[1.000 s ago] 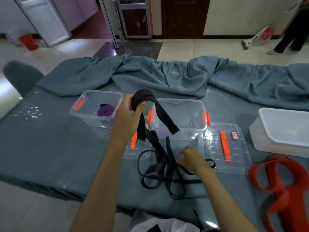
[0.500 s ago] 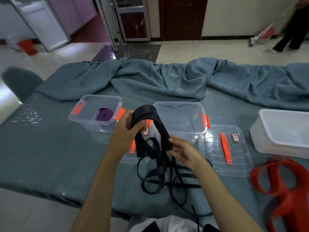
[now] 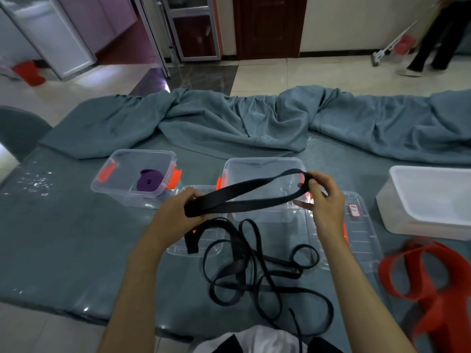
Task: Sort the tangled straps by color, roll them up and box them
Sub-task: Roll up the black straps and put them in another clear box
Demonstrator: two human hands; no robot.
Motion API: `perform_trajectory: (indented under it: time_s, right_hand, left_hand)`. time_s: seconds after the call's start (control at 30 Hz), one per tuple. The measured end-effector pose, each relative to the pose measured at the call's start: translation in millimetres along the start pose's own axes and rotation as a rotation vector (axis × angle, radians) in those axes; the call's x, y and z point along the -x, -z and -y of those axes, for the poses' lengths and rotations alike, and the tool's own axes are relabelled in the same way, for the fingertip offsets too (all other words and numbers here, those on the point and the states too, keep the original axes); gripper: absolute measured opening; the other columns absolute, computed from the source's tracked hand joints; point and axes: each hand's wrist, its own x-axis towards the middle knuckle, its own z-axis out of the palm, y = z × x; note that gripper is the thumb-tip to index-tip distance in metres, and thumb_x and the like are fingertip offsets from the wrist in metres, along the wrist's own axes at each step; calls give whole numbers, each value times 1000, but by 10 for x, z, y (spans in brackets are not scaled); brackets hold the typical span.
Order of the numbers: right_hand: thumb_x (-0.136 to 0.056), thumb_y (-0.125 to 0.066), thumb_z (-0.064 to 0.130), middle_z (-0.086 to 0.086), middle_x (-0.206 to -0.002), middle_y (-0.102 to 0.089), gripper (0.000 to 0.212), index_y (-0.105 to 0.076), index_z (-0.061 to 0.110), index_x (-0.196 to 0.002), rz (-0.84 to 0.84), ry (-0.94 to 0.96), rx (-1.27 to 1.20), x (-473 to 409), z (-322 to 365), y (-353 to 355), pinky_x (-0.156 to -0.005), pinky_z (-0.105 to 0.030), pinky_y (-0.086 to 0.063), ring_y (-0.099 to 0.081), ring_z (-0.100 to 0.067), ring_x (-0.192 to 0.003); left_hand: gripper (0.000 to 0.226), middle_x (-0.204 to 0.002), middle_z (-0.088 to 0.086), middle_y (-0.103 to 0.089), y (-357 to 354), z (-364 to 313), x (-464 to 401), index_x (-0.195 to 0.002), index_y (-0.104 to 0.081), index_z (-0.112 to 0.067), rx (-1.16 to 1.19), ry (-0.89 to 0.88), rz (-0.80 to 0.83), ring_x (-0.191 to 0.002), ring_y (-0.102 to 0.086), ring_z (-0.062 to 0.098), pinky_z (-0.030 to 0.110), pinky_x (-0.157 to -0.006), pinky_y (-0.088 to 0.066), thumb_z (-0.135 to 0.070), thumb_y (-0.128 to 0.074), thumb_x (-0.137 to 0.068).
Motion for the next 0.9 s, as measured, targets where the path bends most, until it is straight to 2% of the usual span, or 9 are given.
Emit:
perform_trajectory:
  time_s: [0.07, 0.23, 0.3, 0.4, 0.53, 0.63, 0.7, 0.8, 0.9]
  right_hand:
    - [-106, -60, 10, -7, -114, -74, 22, -75, 24, -112, 19, -6, -24, -28, 14, 18, -70, -37, -66, -75, -21, -102]
    - [-99, -73, 21, -10, -109, -75, 8, -77, 24, -105, -41, -50, -134, -64, 64, 49, -72, -34, -64, -73, -21, -94]
    - [-97, -76, 24, -14, -111, -74, 12, -77, 22, -109, -37, -63, -173, -57, 77, 44, -74, -34, -64, -74, -20, -94]
    - [-94, -78, 26, -17, -118, -72, 22, -76, 19, -115, -15, -71, -236, -44, 130, 31, -77, -37, -64, -75, -23, -101]
    - [-95, -75, 24, -7, -113, -75, 21, -76, 20, -116, 32, -34, -276, -51, 280, 17, -80, -40, -63, -73, -27, -105]
    - [-97, -73, 22, -5, -113, -76, 16, -76, 21, -113, 66, 11, -280, -32, 413, -3, -83, -43, -62, -71, -26, -102]
    - [-98, -72, 21, -3, -112, -76, 14, -77, 23, -111, 68, 32, -266, -7, 495, -15, -84, -45, -63, -72, -23, -99]
    - [-99, -71, 20, -2, -111, -76, 12, -78, 25, -108, 65, 50, -255, 29, 601, -29, -87, -49, -62, -72, -21, -96]
    - [-98, -72, 21, -3, -110, -75, 12, -78, 26, -107, 79, 64, -253, 70, 671, -60, -86, -48, -62, -73, -20, -95]
  left_hand:
    - [34, -90, -19, -69, -40, 3, -33, -98, -63, -31, -22, 3, 54, -85, -63, -4, 9, -73, -46, -17, -90, -82]
    - [32, -97, -6, -70, -137, 70, -45, -103, -63, -25, -17, 14, 129, -91, -67, 14, 37, -84, -55, -11, -85, -84]
    - [35, -97, -6, -68, -166, 117, -39, -100, -60, -27, -12, 9, 143, -91, -66, 14, 38, -83, -56, -9, -84, -83]
    - [41, -92, -13, -66, -205, 184, -20, -94, -54, -35, 17, 10, 152, -85, -64, 5, 33, -78, -54, -12, -86, -82]
    - [41, -102, -7, -73, -275, 190, 76, -101, -54, -27, 199, 45, 149, -95, -74, 17, 42, -84, -63, -25, -90, -82]
    - [41, -90, -11, -72, -372, 168, 178, -102, -53, -35, 214, 26, 116, -81, -72, 12, 43, -75, -64, -52, -83, -79]
    - [39, -84, -11, -72, -422, 157, 232, -99, -52, -42, 188, 10, 129, -75, -71, 11, 37, -71, -61, -61, -78, -78]
    - [26, -86, -7, -78, -465, 142, 282, -91, -55, -42, 269, 11, 143, -79, -74, 10, 23, -72, -57, -46, -81, -87]
    - [19, -86, 3, -80, -536, 145, 310, -89, -55, -32, 302, 23, 87, -81, -77, 24, 39, -72, -60, -27, -67, -103]
